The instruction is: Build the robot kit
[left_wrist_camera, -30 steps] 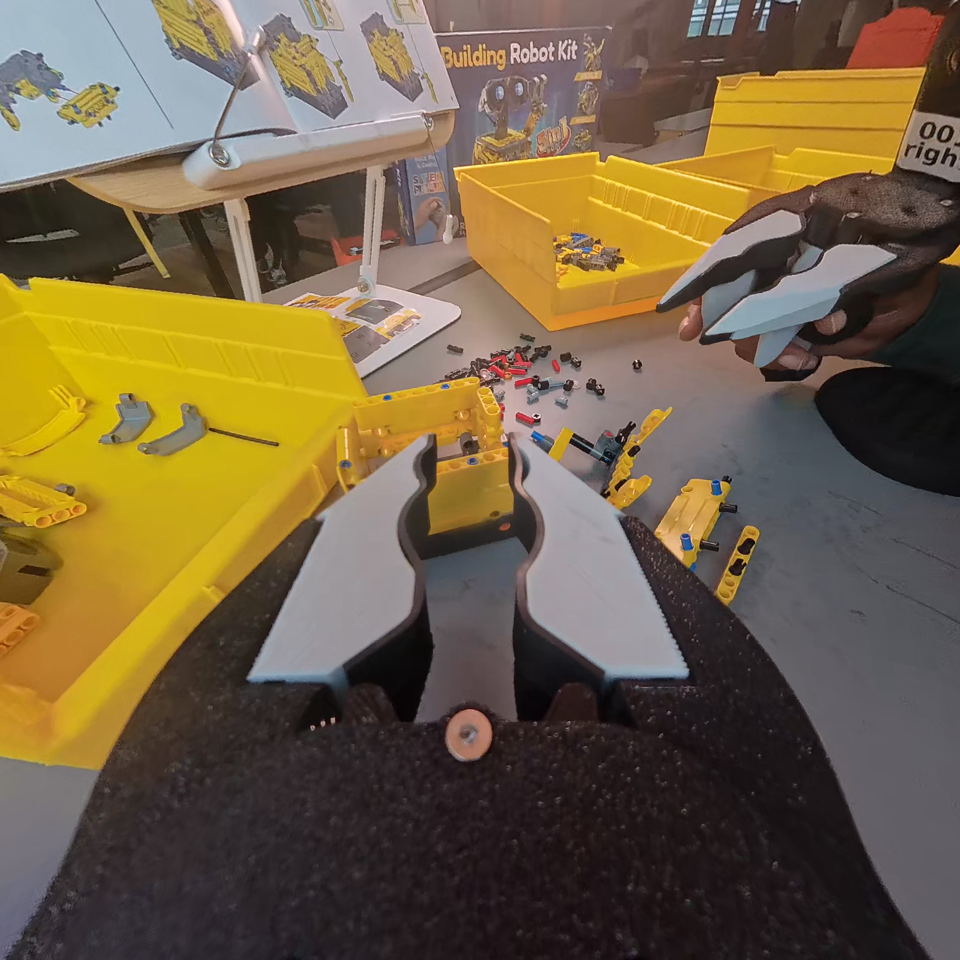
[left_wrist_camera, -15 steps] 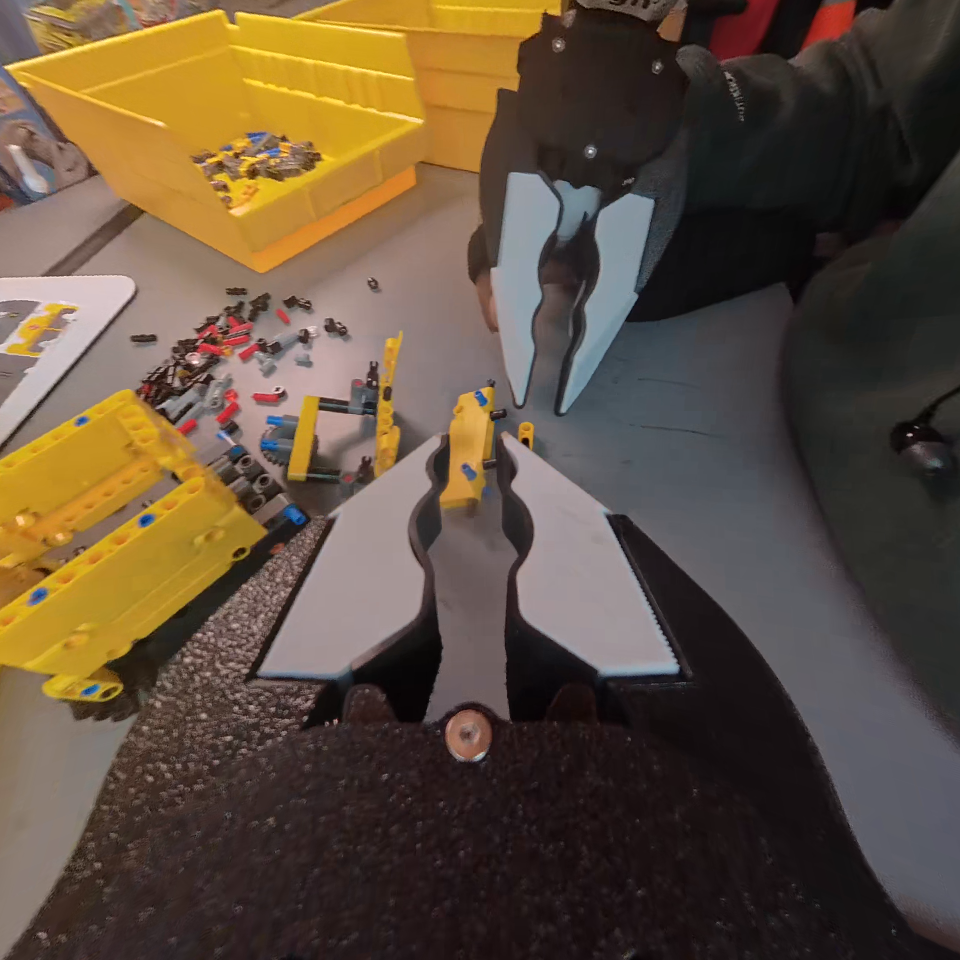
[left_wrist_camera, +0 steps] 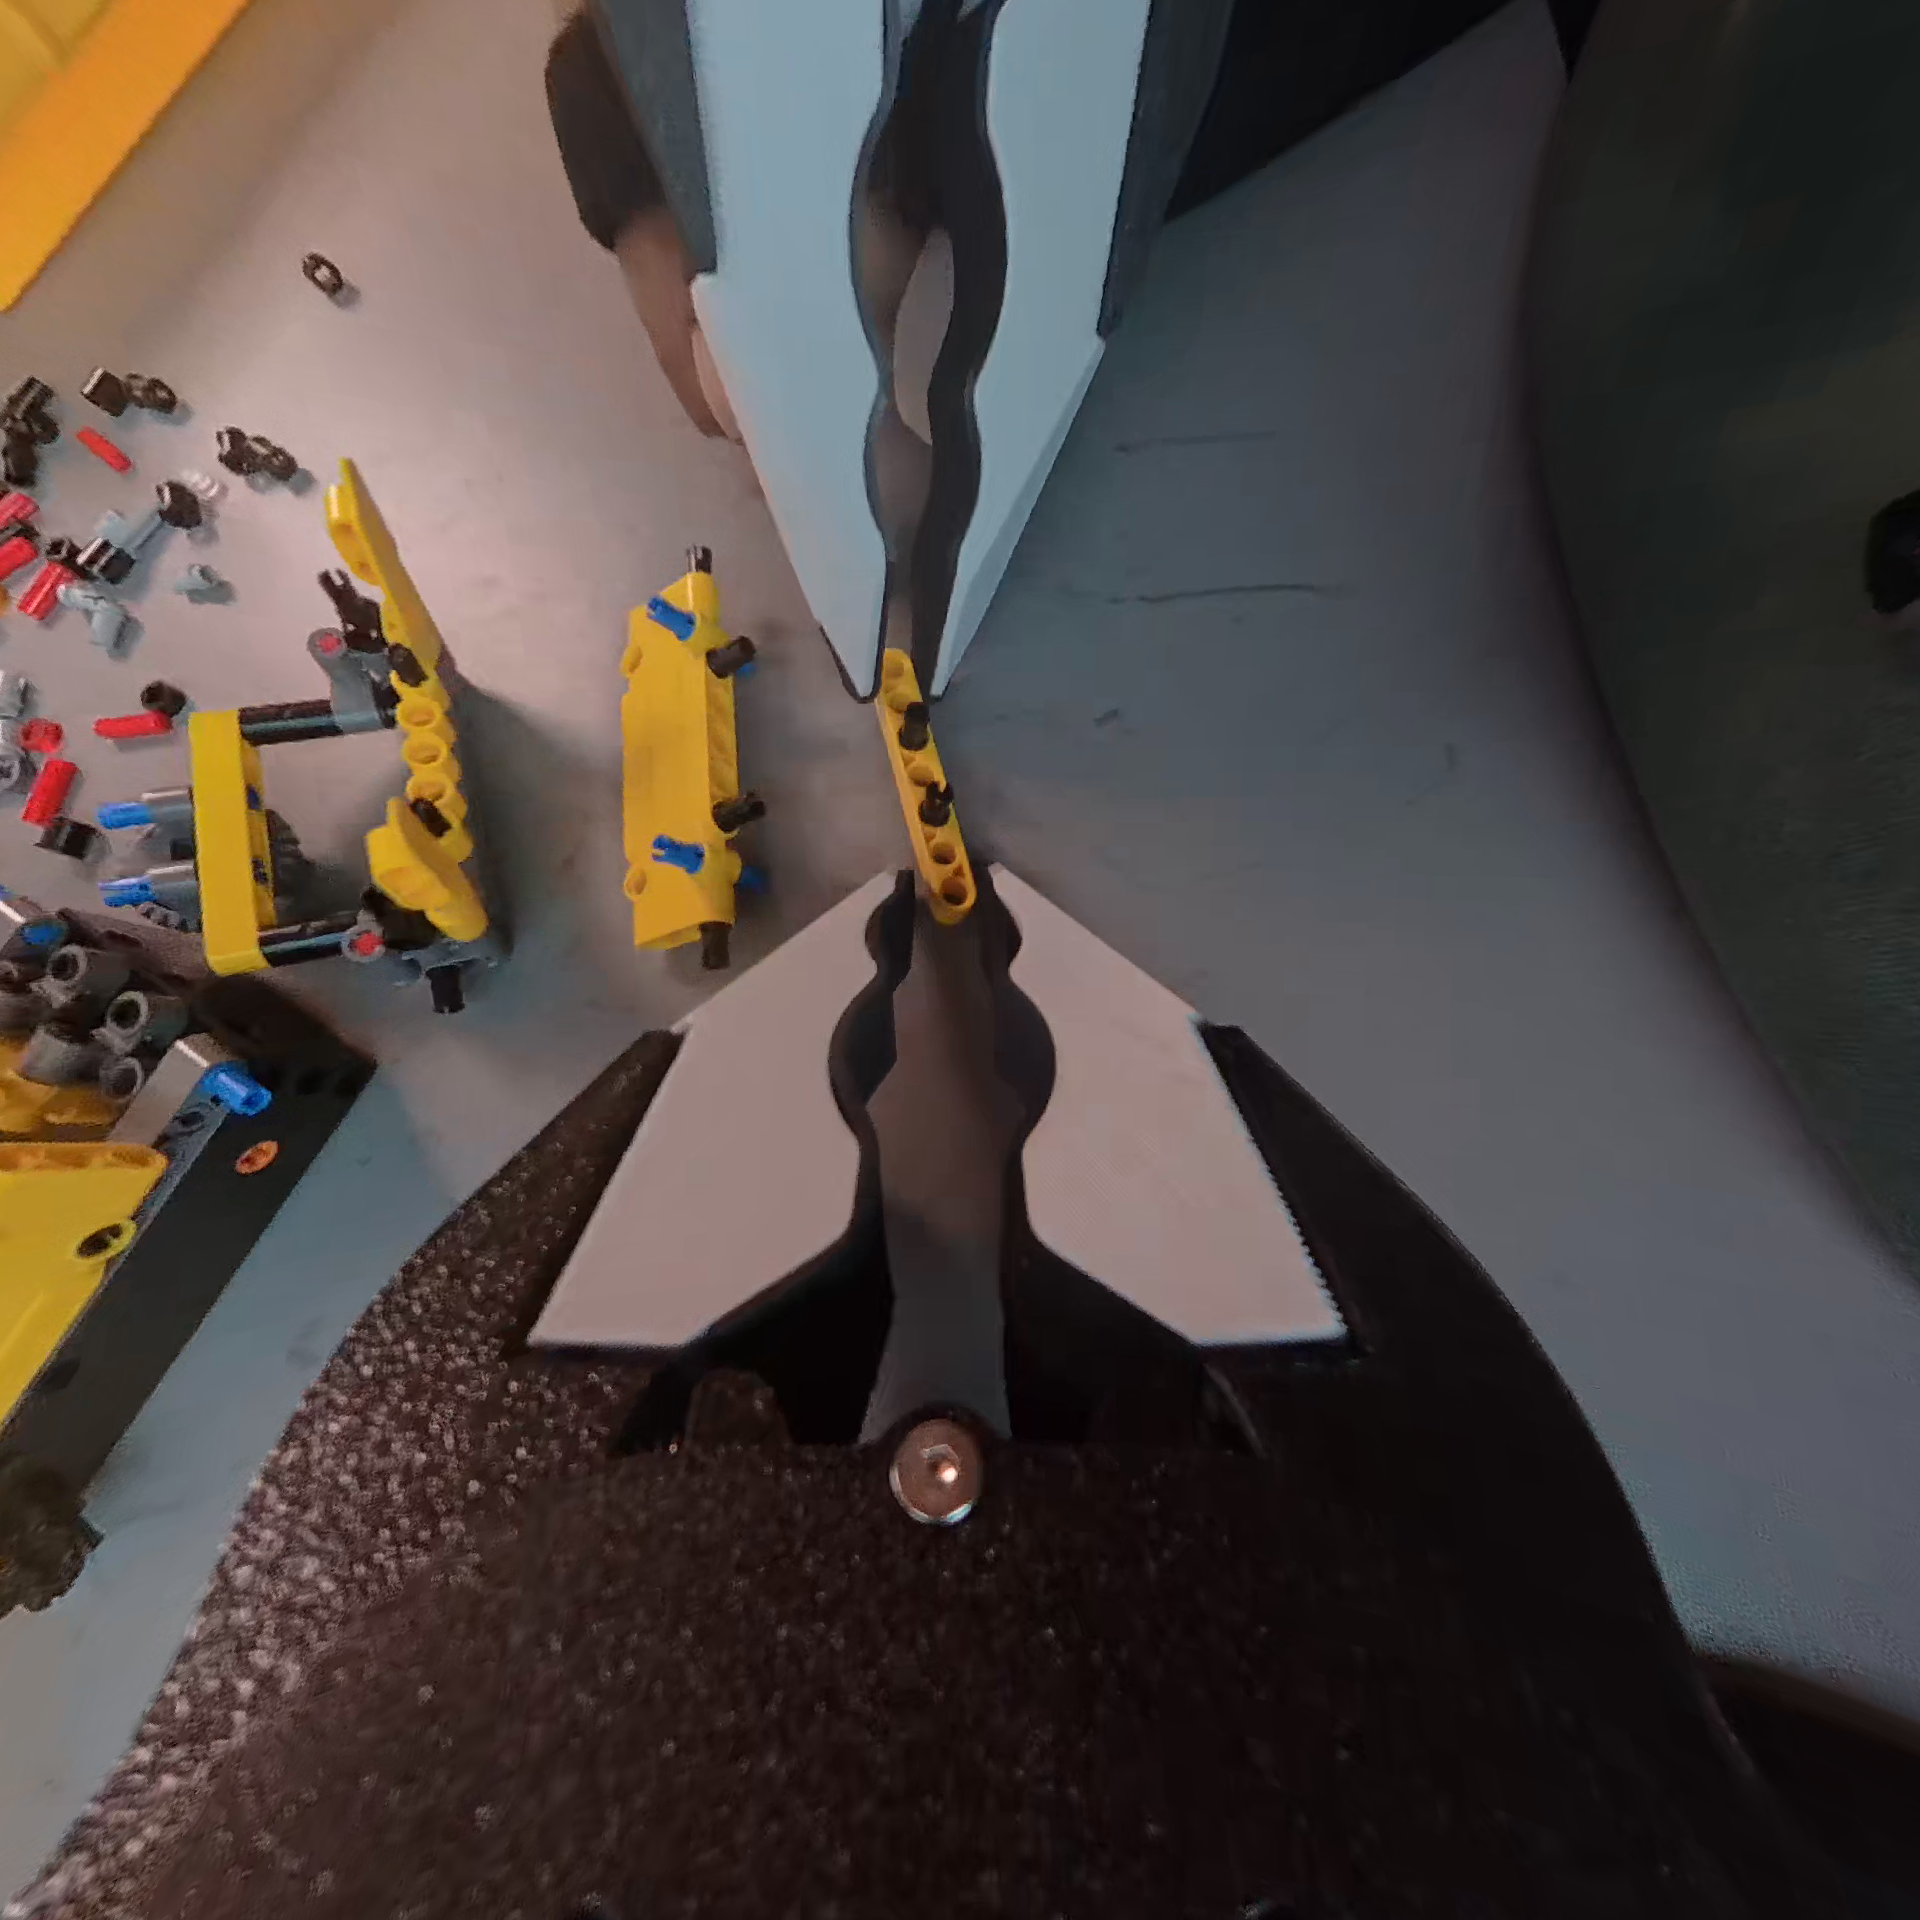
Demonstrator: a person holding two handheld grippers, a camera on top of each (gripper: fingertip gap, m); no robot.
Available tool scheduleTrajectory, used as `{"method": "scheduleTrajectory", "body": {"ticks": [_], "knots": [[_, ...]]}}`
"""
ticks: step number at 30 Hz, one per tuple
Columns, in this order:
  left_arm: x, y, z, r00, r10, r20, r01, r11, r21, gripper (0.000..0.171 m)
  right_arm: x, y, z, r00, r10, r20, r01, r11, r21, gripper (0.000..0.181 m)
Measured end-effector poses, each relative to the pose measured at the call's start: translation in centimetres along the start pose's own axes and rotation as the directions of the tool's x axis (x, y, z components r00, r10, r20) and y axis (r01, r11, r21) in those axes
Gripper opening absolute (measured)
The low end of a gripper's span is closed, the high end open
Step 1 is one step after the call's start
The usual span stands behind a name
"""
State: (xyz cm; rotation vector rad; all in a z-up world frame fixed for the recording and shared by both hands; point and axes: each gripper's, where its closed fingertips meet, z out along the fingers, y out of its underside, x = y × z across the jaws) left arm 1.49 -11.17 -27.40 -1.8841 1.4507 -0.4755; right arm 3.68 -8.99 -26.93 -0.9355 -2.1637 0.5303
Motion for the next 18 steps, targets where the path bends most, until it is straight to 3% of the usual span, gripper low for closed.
{"method": "scheduleTrajectory", "body": {"ticks": [3, 7, 11, 14, 18], "knots": [[0.0, -0.2, 0.1, 0.998, 0.056, 0.033, -0.056, 0.998, -0.008, 0.007, -0.3, -0.2, -0.3, 0.990, 0.122, 0.070, -0.124, 0.992, 0.031, 0.019], [-1.0, -0.3, 0.0, 0.948, 0.260, 0.181, -0.252, 0.965, -0.067, 0.007, 0.3, 0.2, -0.7, 0.934, 0.322, 0.157, -0.331, 0.943, 0.034, 0.021], [-1.3, -0.5, 0.2, 0.889, 0.385, 0.249, -0.368, 0.923, -0.112, 0.007, 0.1, 0.7, -0.2, 0.937, 0.316, 0.146, -0.318, 0.948, -0.015, 0.016], [-1.1, -0.4, 0.3, 0.914, 0.341, 0.221, -0.330, 0.940, -0.087, 0.009, 0.0, 0.2, -0.4, 0.963, 0.244, 0.118, -0.248, 0.969, 0.018, 0.008], [-0.5, -0.1, -0.1, 0.992, 0.103, 0.079, -0.104, 0.995, 0.004, 0.018, 0.3, 0.3, -0.6, 0.997, 0.070, 0.032, -0.071, 0.997, 0.023, 0.008]]}}
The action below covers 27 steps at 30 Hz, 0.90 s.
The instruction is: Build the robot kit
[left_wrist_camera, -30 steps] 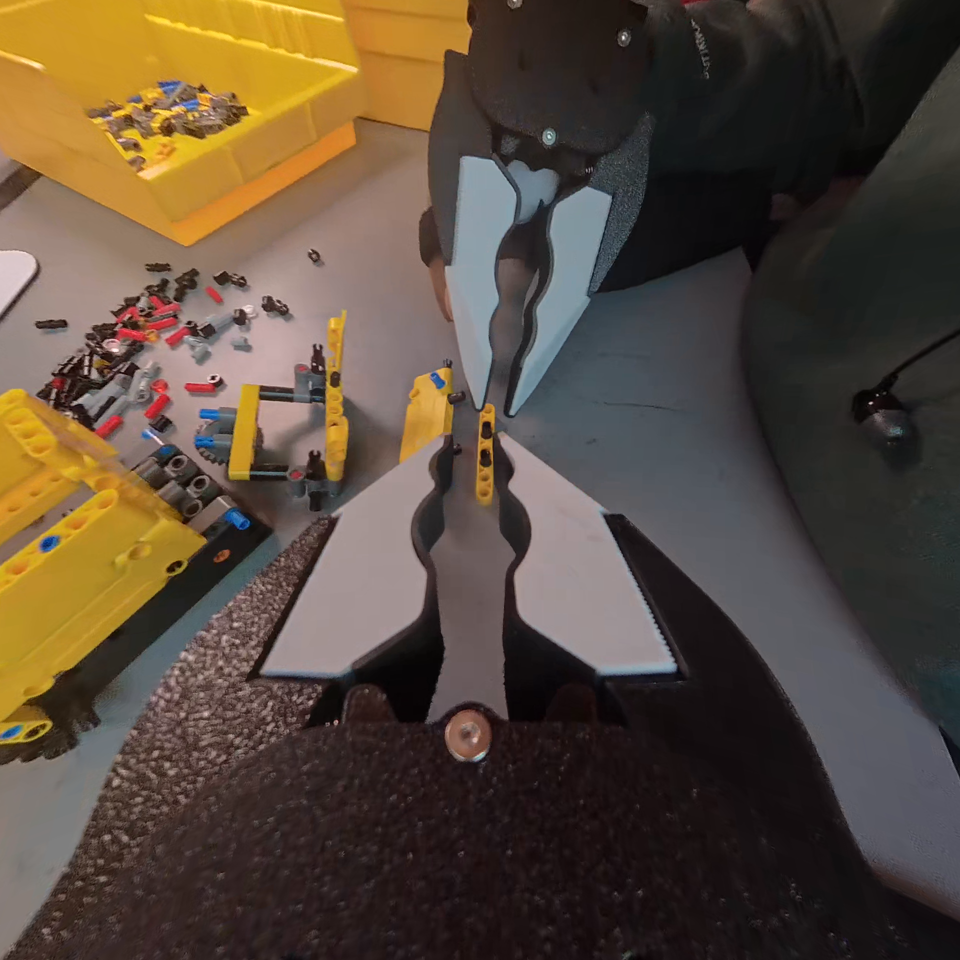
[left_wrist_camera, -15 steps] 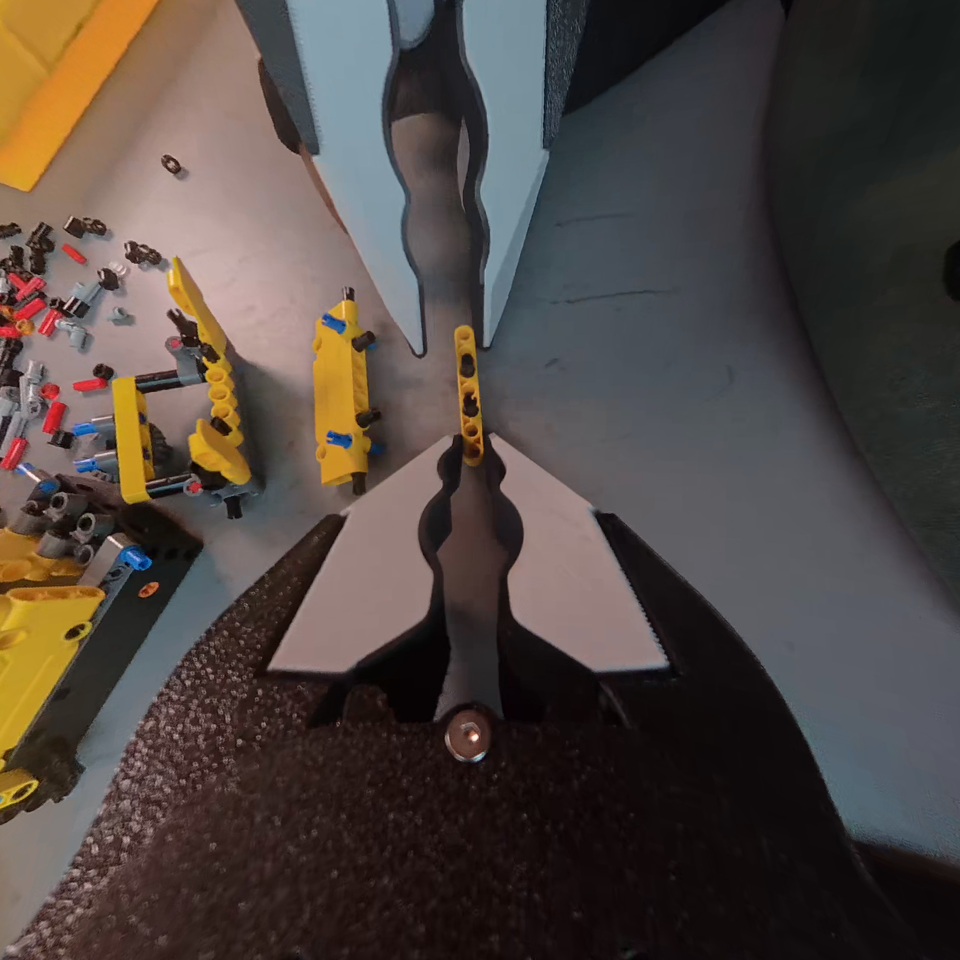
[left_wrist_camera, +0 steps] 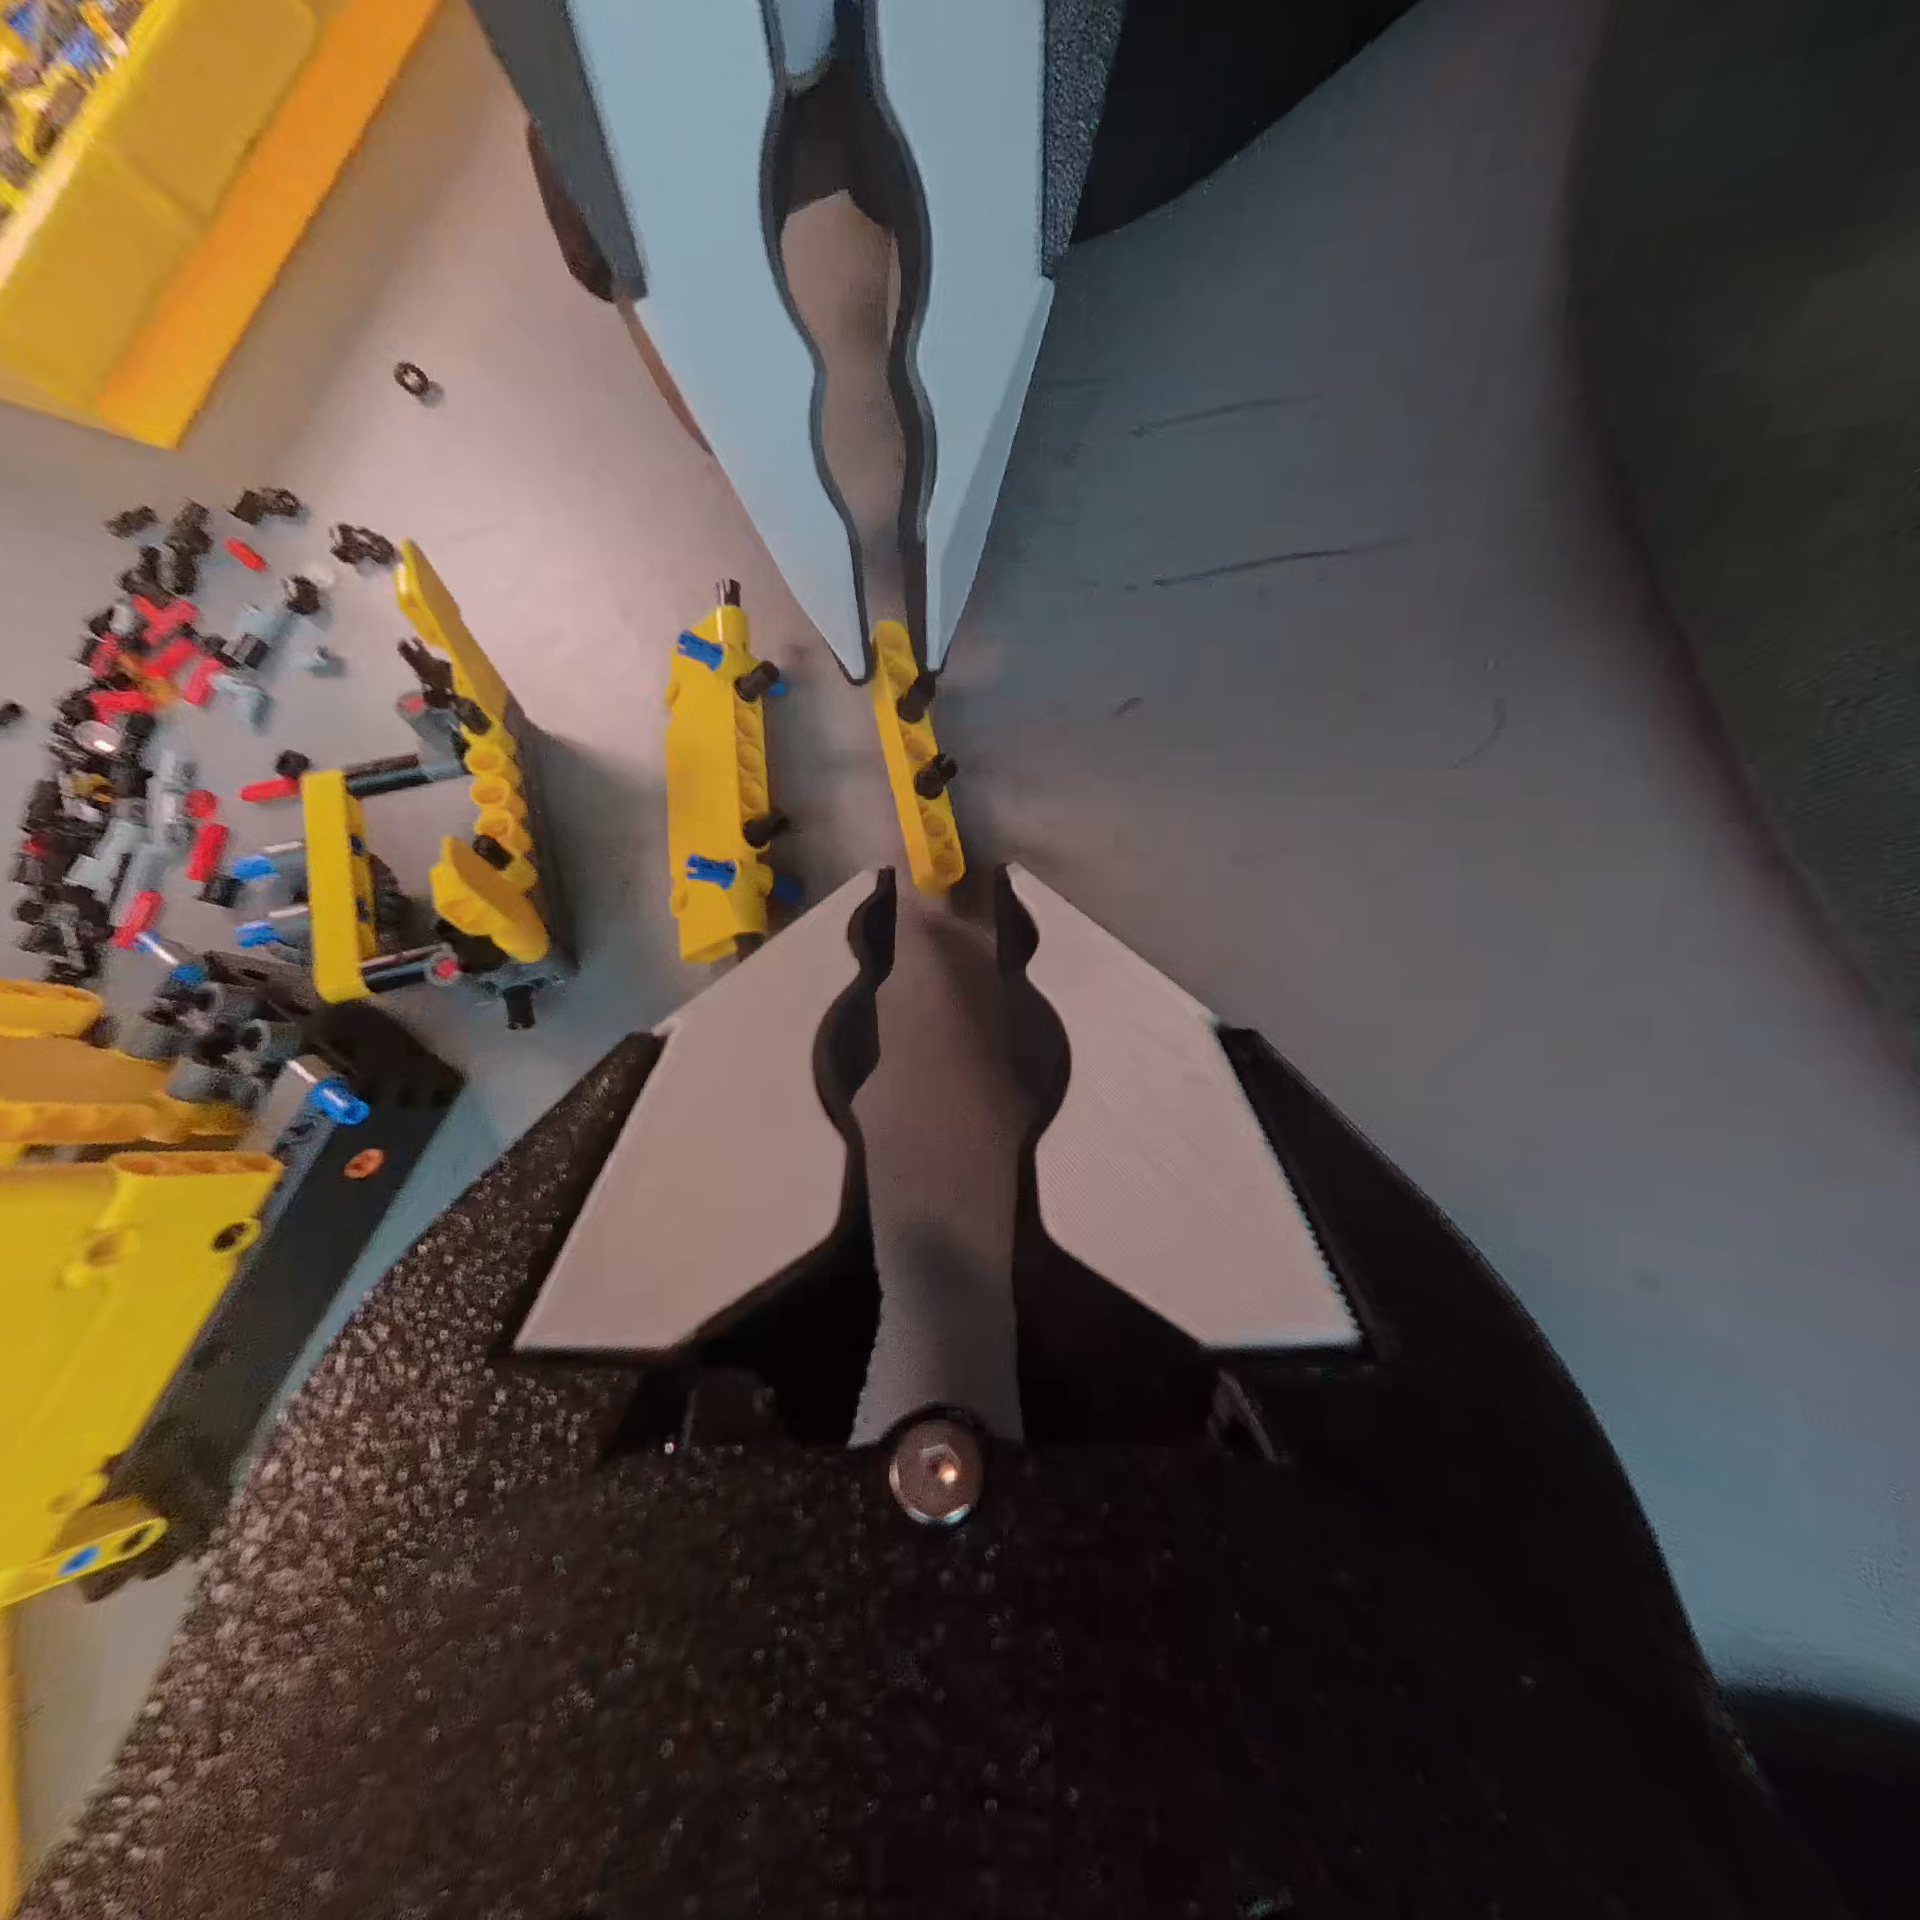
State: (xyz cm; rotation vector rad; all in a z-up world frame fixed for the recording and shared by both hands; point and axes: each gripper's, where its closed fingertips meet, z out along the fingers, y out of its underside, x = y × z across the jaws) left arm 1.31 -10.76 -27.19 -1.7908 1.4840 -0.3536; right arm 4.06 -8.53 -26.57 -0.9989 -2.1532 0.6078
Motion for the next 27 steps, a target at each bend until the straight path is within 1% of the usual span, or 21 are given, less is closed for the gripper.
{"method": "scheduleTrajectory", "body": {"ticks": [2, 4, 6, 8, 9, 10, 11, 13, 15, 17, 20, 27], "knots": [[0.0, 0.1, -0.1, 0.997, -0.068, -0.036, 0.068, 0.998, -0.001, 0.021, -0.2, -0.2, -0.1, 0.998, -0.068, -0.018, 0.068, 0.998, 0.006, 0.008], [0.2, 0.1, 0.0, 0.994, -0.095, -0.059, 0.095, 0.995, -0.007, 0.018, -0.6, 0.3, 0.0, 0.996, -0.088, -0.004, 0.088, 0.996, -0.019, 0.008], [0.5, -0.1, 0.1, 0.993, -0.102, -0.067, 0.102, 0.995, -0.010, 0.014, -0.6, 0.2, -0.1, 0.996, -0.089, -0.004, 0.089, 0.996, -0.016, 0.011], [0.5, -0.1, 0.3, 0.993, -0.098, -0.061, 0.098, 0.995, -0.011, 0.013, -1.0, 0.0, -0.4, 0.998, -0.059, 0.023, 0.059, 0.998, -0.007, 0.019], [0.6, -0.2, 0.3, 0.994, -0.095, -0.058, 0.095, 0.995, -0.011, 0.012, -1.4, -0.1, -0.5, 0.998, -0.019, 0.064, 0.019, 1.000, 0.006, 0.022], [0.6, -0.3, 0.4, 0.995, -0.088, -0.056, 0.087, 0.996, -0.011, 0.010, -1.4, -0.2, -0.6, 0.997, 0.016, 0.076, -0.018, 1.000, 0.017, 0.022], [0.7, -0.3, 0.4, 0.996, -0.071, -0.051, 0.070, 0.997, -0.011, 0.007, -0.9, -0.2, -0.6, 0.998, 0.038, 0.059, -0.039, 0.999, 0.022, 0.022], [0.7, -0.5, 0.5, 1.000, -0.018, -0.022, 0.018, 1.000, -0.011, 0.006, 0.0, -0.1, -0.8, 0.996, 0.082, 0.028, -0.082, 0.996, 0.029, 0.020], [0.6, -0.5, 0.6, 1.000, 0.030, 0.003, -0.030, 0.999, -0.015, 0.006, 0.1, -0.1, -0.8, 0.992, 0.122, 0.044, -0.124, 0.992, 0.034, 0.019], [0.5, -0.5, 0.6, 0.996, 0.082, 0.027, -0.081, 0.996, -0.021, 0.006, 0.0, 0.1, -0.6, 0.990, 0.134, 0.050, -0.136, 0.991, 0.019, 0.017], [0.4, -0.5, 0.6, 0.989, 0.138, 0.061, -0.136, 0.990, -0.034, 0.006, -0.4, 0.1, -0.5, 0.990, 0.124, 0.071, -0.125, 0.992, 0.015, 0.003], [0.3, -0.5, 0.6, 0.998, 0.053, 0.024, -0.053, 0.999, -0.001, 0.008, -0.8, 0.0, -0.7, 0.999, 0.021, 0.040, -0.021, 1.000, -0.008, 0.002]]}}
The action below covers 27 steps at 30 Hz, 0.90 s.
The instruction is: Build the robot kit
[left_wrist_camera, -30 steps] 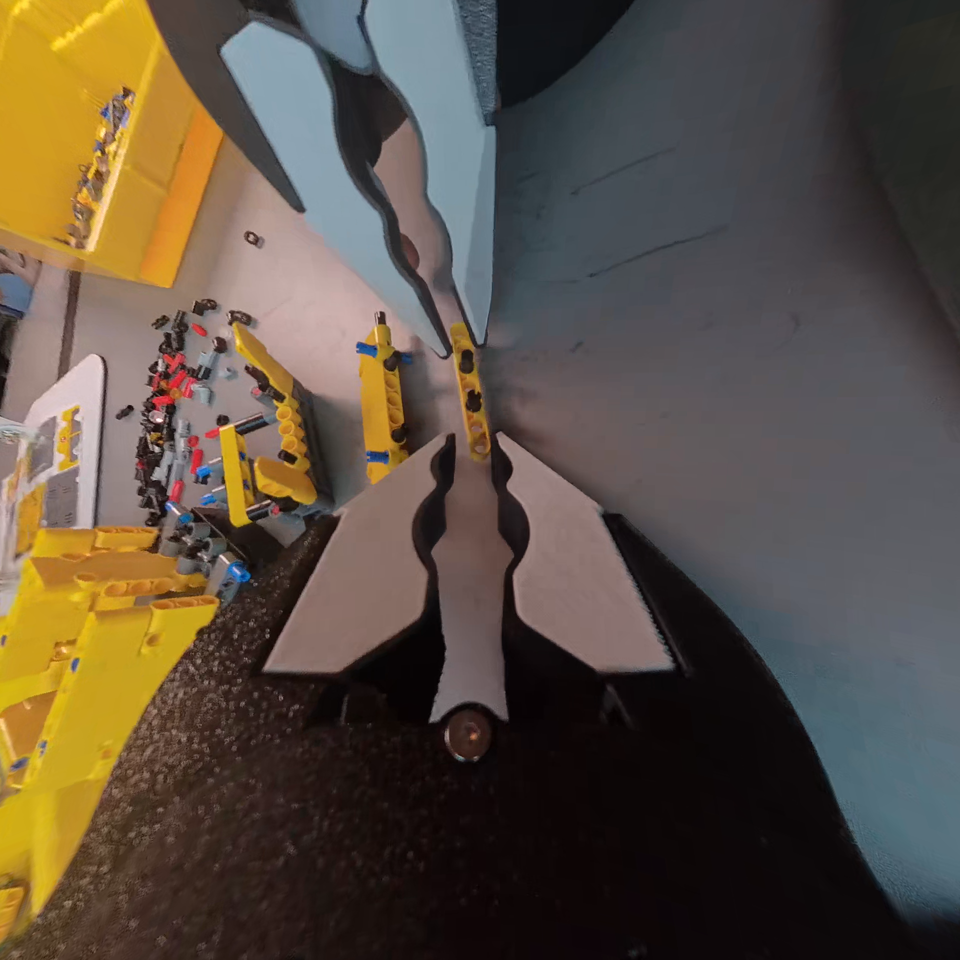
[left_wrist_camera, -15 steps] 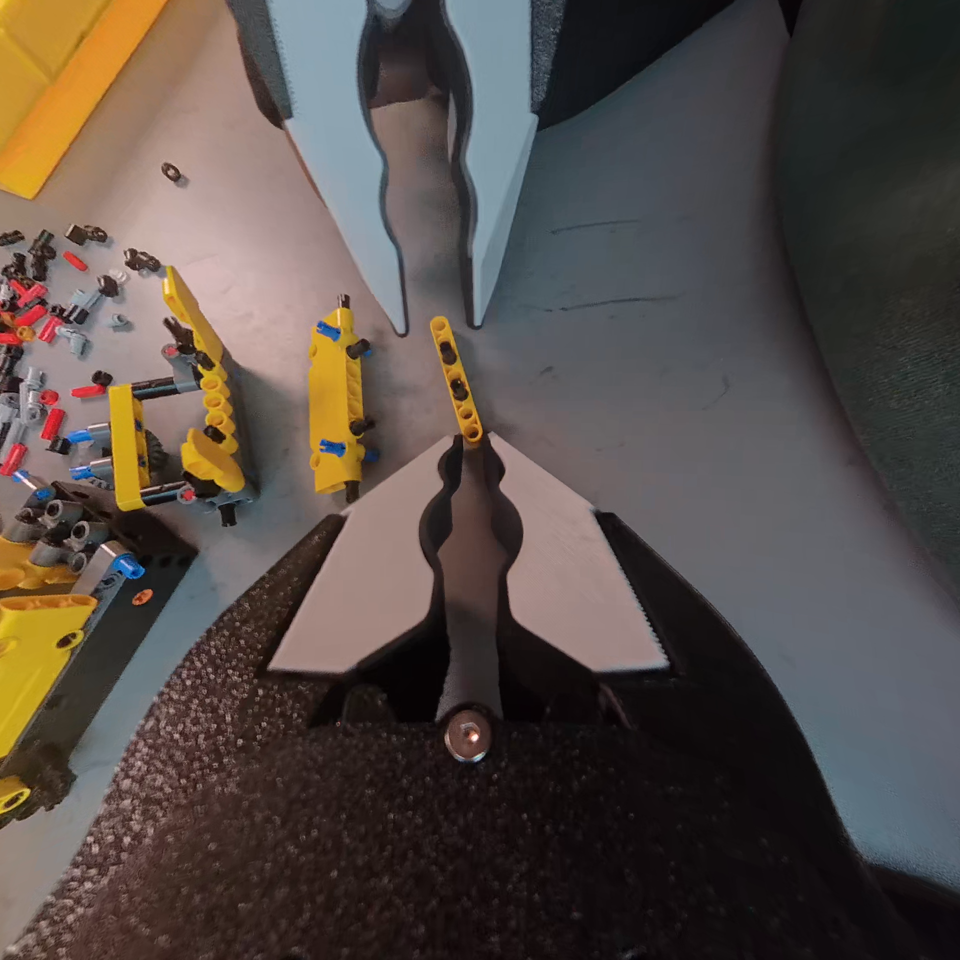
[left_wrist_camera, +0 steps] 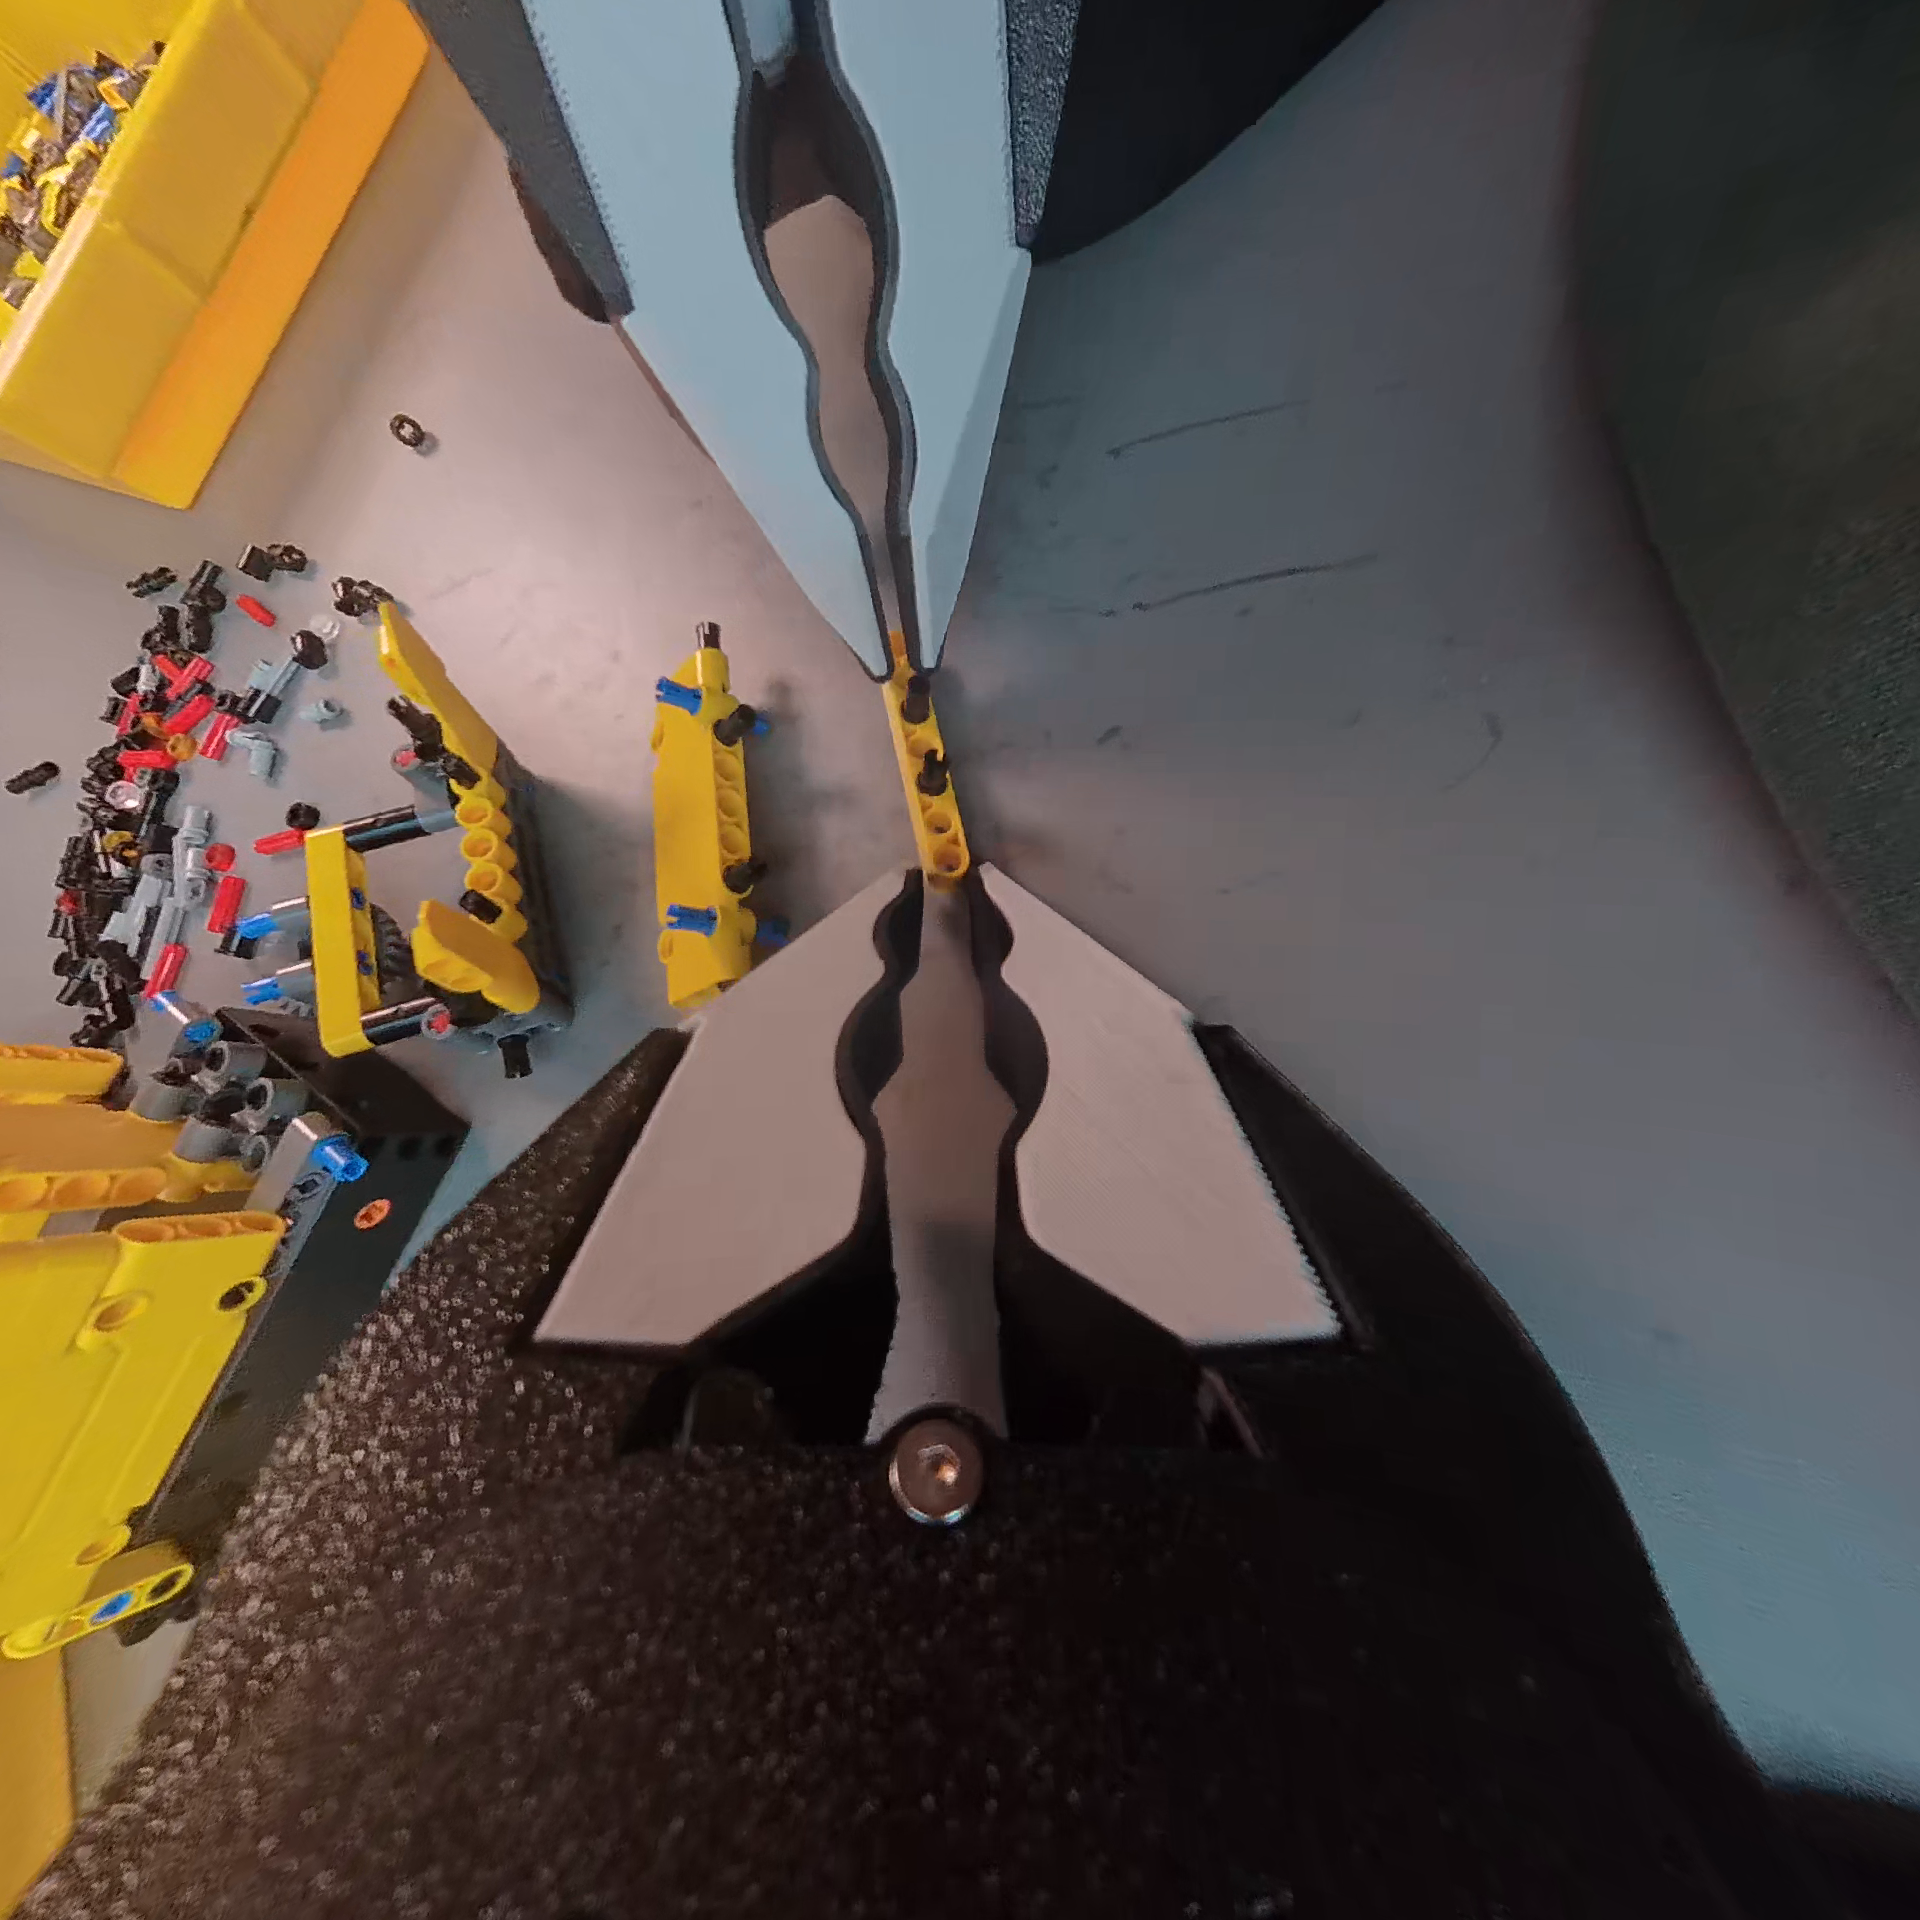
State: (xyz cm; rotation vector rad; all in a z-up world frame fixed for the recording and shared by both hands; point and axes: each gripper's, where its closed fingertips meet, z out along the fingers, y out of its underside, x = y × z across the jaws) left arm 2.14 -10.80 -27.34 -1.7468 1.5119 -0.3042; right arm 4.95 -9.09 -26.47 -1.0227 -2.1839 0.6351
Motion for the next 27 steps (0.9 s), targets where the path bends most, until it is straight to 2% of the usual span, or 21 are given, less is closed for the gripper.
{"method": "scheduleTrajectory", "body": {"ticks": [5, 12, 16, 21, 27], "knots": [[0.0, 0.1, -0.1, 0.997, -0.065, -0.034, 0.065, 0.998, -0.002, 0.011, -0.2, 0.1, 0.0, 1.000, -0.026, -0.008, 0.026, 1.000, -0.017, 0.005], [0.6, -0.1, -0.2, 0.991, -0.108, -0.083, 0.108, 0.994, -0.004, 0.013, -0.4, 0.3, 0.1, 0.984, -0.167, -0.055, 0.161, 0.982, -0.094, 0.008], [0.6, -0.2, 0.0, 0.989, -0.122, -0.081, 0.122, 0.992, -0.008, 0.013, -0.5, 0.3, 0.1, 0.979, -0.192, -0.066, 0.185, 0.978, -0.100, 0.008], [0.6, -0.4, 0.2, 0.995, -0.087, -0.058, 0.087, 0.996, -0.008, 0.008, -0.7, 0.0, 0.1, 0.989, -0.142, -0.039, 0.139, 0.988, -0.061, 0.012], [0.6, -0.5, 0.2, 1.000, 0.015, -0.010, -0.015, 1.000, -0.011, 0.007, 0.3, 0.2, -0.7, 0.999, 0.052, -0.001, -0.052, 0.999, -0.003, 0.016]]}}
